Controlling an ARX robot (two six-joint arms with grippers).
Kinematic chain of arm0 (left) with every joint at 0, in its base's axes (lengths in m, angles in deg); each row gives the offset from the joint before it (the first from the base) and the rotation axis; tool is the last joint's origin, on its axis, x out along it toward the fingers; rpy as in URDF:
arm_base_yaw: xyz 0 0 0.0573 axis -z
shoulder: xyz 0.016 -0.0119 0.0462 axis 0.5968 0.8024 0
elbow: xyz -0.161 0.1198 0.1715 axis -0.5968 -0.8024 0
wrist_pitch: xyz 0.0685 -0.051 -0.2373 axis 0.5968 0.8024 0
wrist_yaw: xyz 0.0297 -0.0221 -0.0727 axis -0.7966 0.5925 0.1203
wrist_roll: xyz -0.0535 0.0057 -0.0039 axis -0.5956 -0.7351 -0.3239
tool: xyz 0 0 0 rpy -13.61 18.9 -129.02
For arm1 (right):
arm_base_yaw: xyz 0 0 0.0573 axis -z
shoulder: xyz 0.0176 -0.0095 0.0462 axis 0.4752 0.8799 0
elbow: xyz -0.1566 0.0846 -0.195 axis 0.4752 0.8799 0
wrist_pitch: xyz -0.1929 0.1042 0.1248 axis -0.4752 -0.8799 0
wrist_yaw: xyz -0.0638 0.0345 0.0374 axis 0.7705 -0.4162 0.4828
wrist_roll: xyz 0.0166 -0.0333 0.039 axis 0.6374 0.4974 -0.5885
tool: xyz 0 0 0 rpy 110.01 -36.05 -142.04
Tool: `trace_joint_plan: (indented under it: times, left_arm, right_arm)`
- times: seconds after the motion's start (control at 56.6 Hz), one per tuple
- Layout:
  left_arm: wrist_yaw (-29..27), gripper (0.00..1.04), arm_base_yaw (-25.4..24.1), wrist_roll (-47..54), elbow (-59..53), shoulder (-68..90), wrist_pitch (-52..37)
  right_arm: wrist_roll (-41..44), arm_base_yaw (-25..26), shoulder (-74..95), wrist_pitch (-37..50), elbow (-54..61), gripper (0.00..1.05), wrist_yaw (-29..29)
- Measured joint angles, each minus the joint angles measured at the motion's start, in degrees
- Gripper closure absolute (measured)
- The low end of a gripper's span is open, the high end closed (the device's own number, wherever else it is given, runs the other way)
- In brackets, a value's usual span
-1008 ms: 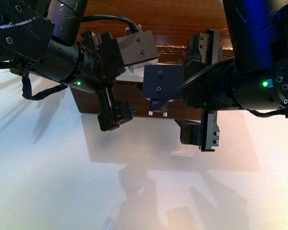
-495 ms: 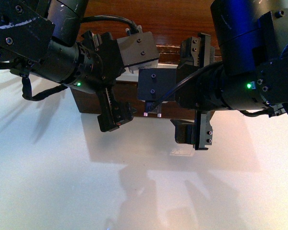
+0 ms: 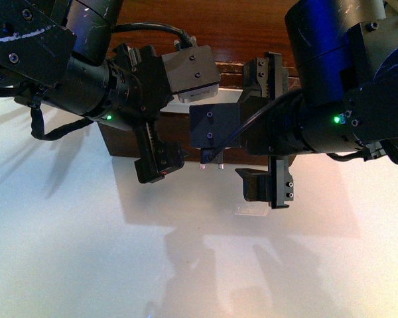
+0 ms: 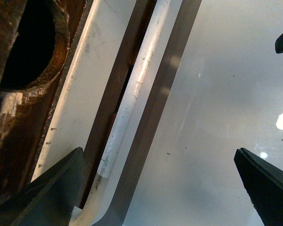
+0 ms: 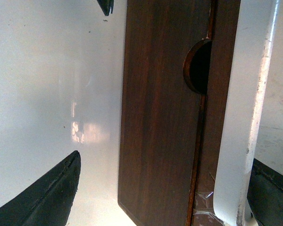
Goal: Open drawer
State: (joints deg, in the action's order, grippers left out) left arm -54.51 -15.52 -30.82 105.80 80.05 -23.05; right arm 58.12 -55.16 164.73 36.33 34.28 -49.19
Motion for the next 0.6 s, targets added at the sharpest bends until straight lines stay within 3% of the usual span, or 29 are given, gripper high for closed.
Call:
trace_joint_plan:
  times: [0.601]
  left_arm:
    - [0.44,0.08,0.07,1.64,1.64,1.38,1.22]
  right_arm:
    - [4.44,2.49,1.14,-4.96,-3.58,0.09,-4.07]
